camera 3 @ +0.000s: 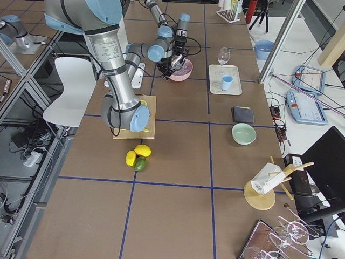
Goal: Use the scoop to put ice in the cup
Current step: 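Lift the scoop loaded with ice out of the bowl with the right gripper, then carry the loaded scoop with the right gripper to the small blue cup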
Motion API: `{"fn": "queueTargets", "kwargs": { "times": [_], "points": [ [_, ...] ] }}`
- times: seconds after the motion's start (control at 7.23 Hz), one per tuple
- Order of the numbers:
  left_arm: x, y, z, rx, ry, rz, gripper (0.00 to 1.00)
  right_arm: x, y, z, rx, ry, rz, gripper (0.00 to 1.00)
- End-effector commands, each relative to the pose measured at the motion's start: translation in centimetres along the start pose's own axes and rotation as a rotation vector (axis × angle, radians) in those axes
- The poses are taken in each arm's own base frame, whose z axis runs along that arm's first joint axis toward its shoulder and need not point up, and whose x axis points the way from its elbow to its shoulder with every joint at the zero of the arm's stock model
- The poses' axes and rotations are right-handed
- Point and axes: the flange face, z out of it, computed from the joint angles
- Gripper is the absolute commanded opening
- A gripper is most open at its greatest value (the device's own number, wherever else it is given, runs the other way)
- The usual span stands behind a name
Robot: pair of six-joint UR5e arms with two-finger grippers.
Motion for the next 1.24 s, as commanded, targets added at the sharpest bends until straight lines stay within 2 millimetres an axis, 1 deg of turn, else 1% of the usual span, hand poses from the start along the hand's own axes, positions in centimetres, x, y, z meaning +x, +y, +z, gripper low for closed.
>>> {"fn": "queueTargets", "kwargs": {
  "times": [0.0, 0.14, 0.41, 0.55, 0.69, 0.83, 0.97, 1.11],
  "points": [
    [-0.3, 0.4, -0.4, -0.003, -0.007, -0.003, 1.00, 4.5, 0.9, -2.4, -0.092, 0.070, 0.111, 0.00],
    [-0.4, 0.5, -0.5, -0.004, -0.009, -0.004, 1.00, 6.3, 0.0, -3.8, -0.122, 0.082, 0.162, 0.00],
    [-1.2, 1.1, -1.7, -0.010, -0.024, -0.012, 1.00, 11.6, -2.2, -5.0, -0.136, 0.037, 0.288, 0.00],
    [-1.4, 1.7, -2.8, -0.013, -0.036, -0.016, 1.00, 13.7, -4.4, -5.1, -0.148, 0.024, 0.350, 0.00],
    [-1.2, 2.3, -4.7, -0.010, -0.054, -0.016, 1.00, 15.1, -6.8, -4.7, -0.164, 0.023, 0.381, 0.00],
    [-1.4, 3.4, -6.8, -0.017, -0.078, -0.022, 1.00, 16.4, -8.2, -4.2, -0.183, 0.021, 0.409, 0.00],
    [-1.2, 4.9, -8.3, -0.030, -0.093, -0.036, 1.00, 17.6, -9.2, -3.2, -0.178, 0.021, 0.416, 0.00],
    [-1.3, 5.7, -9.9, -0.035, -0.114, -0.043, 1.00, 18.5, -10.3, -2.0, -0.189, 0.010, 0.428, 0.00]
  ]
}}
